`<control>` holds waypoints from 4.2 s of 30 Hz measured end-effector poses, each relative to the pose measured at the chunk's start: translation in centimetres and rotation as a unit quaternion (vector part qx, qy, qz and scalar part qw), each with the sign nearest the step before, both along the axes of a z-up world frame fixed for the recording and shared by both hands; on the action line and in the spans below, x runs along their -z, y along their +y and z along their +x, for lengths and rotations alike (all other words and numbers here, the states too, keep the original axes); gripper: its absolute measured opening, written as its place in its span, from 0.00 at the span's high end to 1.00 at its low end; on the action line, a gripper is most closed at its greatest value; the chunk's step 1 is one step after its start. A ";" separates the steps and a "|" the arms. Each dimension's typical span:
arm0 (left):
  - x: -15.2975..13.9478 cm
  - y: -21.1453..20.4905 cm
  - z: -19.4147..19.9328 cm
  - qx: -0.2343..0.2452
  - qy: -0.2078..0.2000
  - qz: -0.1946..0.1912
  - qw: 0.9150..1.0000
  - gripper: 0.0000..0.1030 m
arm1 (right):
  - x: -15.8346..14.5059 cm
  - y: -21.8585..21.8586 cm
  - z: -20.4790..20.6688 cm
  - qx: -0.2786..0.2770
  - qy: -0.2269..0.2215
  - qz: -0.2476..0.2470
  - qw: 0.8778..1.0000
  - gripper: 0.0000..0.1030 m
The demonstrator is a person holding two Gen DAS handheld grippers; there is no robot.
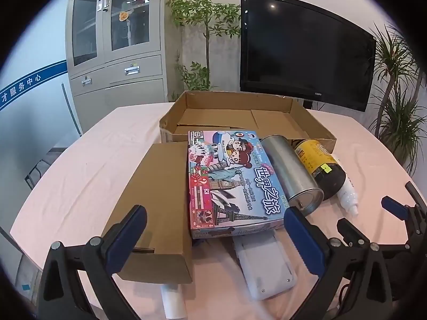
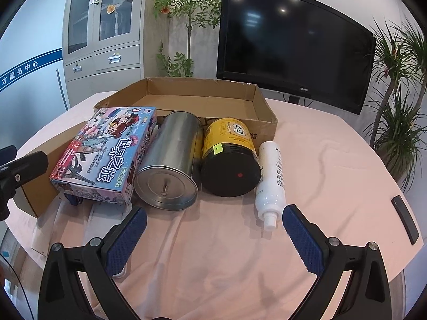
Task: Organize rigid objects
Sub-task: 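Grasp the cardboard insert with both grippers, then lift the cardboard insert and lower it into the open box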
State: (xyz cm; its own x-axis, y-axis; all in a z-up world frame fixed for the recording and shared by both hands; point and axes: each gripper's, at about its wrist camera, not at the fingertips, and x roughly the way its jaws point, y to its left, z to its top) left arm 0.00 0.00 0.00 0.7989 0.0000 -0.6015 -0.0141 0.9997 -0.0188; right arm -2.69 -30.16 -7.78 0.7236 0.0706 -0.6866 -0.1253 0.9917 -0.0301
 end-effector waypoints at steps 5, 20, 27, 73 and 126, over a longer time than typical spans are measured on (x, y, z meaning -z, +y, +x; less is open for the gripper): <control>0.0 0.2 -0.1 0.000 0.006 -0.006 1.000 0.01 | 0.1 0.1 -0.1 -0.002 0.001 -0.001 1.000 0.01; 0.0 3.3 -0.1 0.010 0.011 -0.039 0.999 0.01 | 0.1 1.3 -0.2 -0.036 0.010 0.019 0.999 0.01; 2.7 12.2 1.4 0.026 0.076 -0.189 0.979 0.01 | -3.3 7.3 -1.6 -0.203 0.007 0.098 0.974 0.00; 4.9 15.6 2.6 0.032 0.159 -0.277 0.947 0.49 | -0.8 15.2 8.6 -0.234 0.151 0.149 0.949 0.73; 0.5 16.9 31.7 0.081 0.130 -0.066 0.986 0.75 | 7.5 25.0 43.0 -0.132 0.275 0.241 0.921 0.48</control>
